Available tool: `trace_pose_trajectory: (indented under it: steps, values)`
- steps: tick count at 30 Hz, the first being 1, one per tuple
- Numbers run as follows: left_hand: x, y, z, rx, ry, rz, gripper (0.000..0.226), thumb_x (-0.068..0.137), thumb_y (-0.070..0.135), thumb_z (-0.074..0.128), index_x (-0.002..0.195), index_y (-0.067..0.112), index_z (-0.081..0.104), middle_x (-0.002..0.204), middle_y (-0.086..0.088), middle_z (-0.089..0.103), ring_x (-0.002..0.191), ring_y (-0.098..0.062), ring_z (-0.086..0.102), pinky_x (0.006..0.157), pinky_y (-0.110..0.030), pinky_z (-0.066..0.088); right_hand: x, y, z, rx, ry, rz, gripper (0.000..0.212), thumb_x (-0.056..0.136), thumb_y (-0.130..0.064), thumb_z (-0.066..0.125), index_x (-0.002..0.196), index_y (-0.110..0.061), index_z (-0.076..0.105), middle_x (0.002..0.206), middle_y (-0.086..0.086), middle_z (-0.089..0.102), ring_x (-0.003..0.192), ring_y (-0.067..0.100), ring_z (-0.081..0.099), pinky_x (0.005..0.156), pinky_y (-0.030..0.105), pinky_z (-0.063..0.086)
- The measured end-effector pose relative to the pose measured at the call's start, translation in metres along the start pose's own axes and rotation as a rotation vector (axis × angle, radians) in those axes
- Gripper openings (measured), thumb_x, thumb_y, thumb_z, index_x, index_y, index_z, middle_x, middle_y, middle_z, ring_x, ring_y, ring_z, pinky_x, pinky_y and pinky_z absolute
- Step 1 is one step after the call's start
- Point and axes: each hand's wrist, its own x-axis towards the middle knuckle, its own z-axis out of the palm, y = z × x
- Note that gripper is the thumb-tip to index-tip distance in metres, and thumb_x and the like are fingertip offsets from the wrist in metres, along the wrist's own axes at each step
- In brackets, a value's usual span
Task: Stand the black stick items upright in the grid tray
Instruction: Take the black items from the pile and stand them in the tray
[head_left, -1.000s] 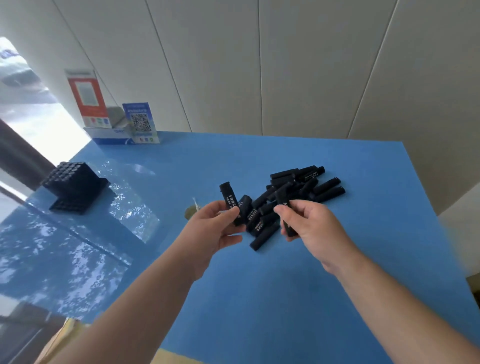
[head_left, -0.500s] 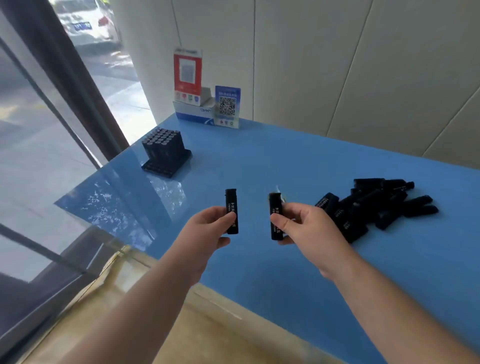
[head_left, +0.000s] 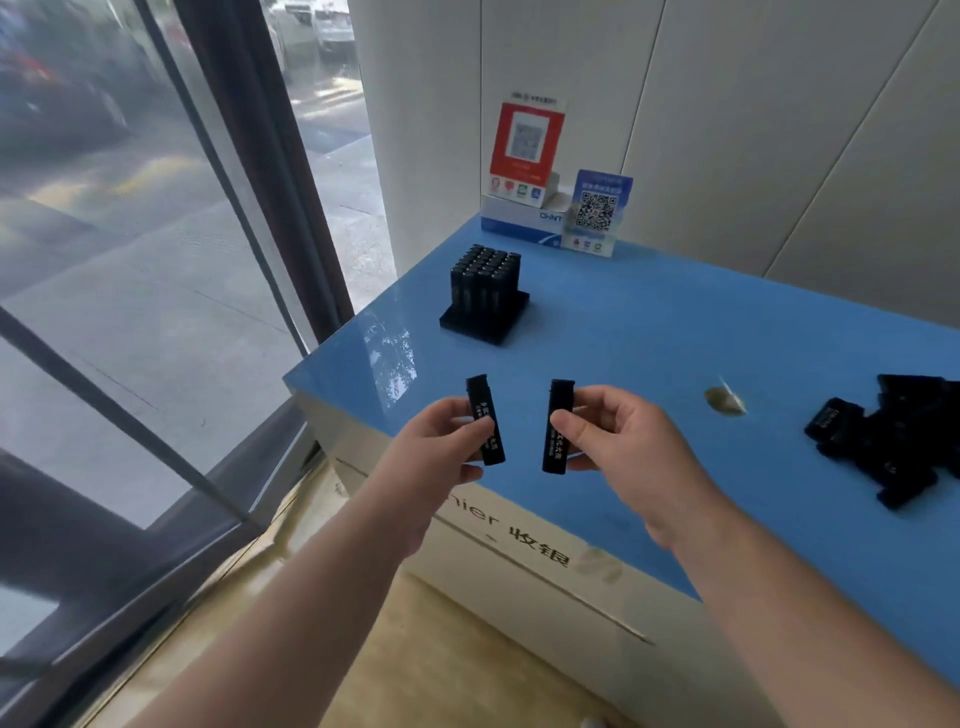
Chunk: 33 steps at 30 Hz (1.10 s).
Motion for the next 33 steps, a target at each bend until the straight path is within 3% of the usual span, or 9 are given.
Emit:
trace_pose_trajectory:
  steps: [7,15,21,25,28,30,33]
  values:
    - [0.045,0.004,-0.035,-0.018,-0.015,-0.023,0.015,0.098,0.023,0.061,0.107,0.015,0.07,0.101,-0.004,0.077,0.095,-0.02,0.073,0.086,-0.035,0.054,0.038,0.004,0.028,-0.021,0.025,0.0,0.007,0.093,-0.03,0.07,0.097,-0.026,0.074,0.093,-0.008,0.076,0.086,0.009,0.071,0.07,0.023,0.057]
    - [0.126,0.029,-0.068,0.026,-0.056,-0.016,0.012,0.095,0.012,0.065,0.105,0.016,0.069,0.095,-0.005,0.076,0.09,-0.024,0.074,0.073,-0.027,0.058,0.126,0.004,0.055,0.023,0.044,-0.01,0.006,0.094,-0.026,0.068,0.099,-0.027,0.07,0.091,-0.004,0.074,0.079,0.006,0.067,0.065,0.02,0.054]
    - [0.178,0.052,-0.078,0.047,-0.048,-0.024,0.02,0.098,0.02,0.061,0.107,0.003,0.066,0.103,-0.013,0.074,0.097,-0.025,0.073,0.082,-0.033,0.059,0.171,-0.005,0.058,0.03,0.098,0.009,0.006,0.094,-0.029,0.068,0.097,-0.026,0.072,0.095,-0.001,0.074,0.086,0.015,0.072,0.067,0.023,0.058]
    - [0.214,0.067,-0.079,0.12,-0.071,0.082,0.014,0.093,0.012,0.065,0.105,0.02,0.067,0.099,-0.006,0.071,0.089,-0.02,0.074,0.083,-0.034,0.06,0.19,-0.006,0.059,0.011,0.146,0.026,0.005,0.095,-0.026,0.067,0.096,-0.026,0.072,0.095,-0.004,0.075,0.088,0.016,0.072,0.068,0.024,0.058]
    - [0.244,0.079,-0.081,0.194,-0.129,0.144,0.017,0.092,0.015,0.066,0.106,0.024,0.068,0.098,0.001,0.072,0.084,-0.019,0.075,0.09,-0.045,0.058,0.202,-0.007,0.062,0.009,0.233,0.032,0.006,0.095,-0.023,0.068,0.094,-0.027,0.072,0.092,-0.006,0.075,0.087,0.016,0.072,0.066,0.022,0.057]
    - [0.264,0.088,-0.082,0.237,-0.175,0.195,0.015,0.092,0.021,0.067,0.103,0.029,0.069,0.098,0.005,0.072,0.081,-0.016,0.075,0.088,-0.039,0.059,0.208,-0.006,0.065,0.007,0.299,0.027,0.009,0.094,-0.024,0.068,0.091,-0.031,0.072,0.091,-0.007,0.075,0.087,0.015,0.072,0.066,0.023,0.058]
    - [0.289,0.099,-0.082,0.299,-0.225,0.288,0.012,0.092,0.026,0.067,0.098,0.036,0.071,0.093,0.008,0.075,0.078,-0.012,0.075,0.073,-0.018,0.056,0.213,-0.002,0.071,-0.034,0.378,0.038,0.013,0.094,-0.025,0.068,0.089,-0.037,0.071,0.089,-0.01,0.074,0.085,0.014,0.072,0.074,0.035,0.062]
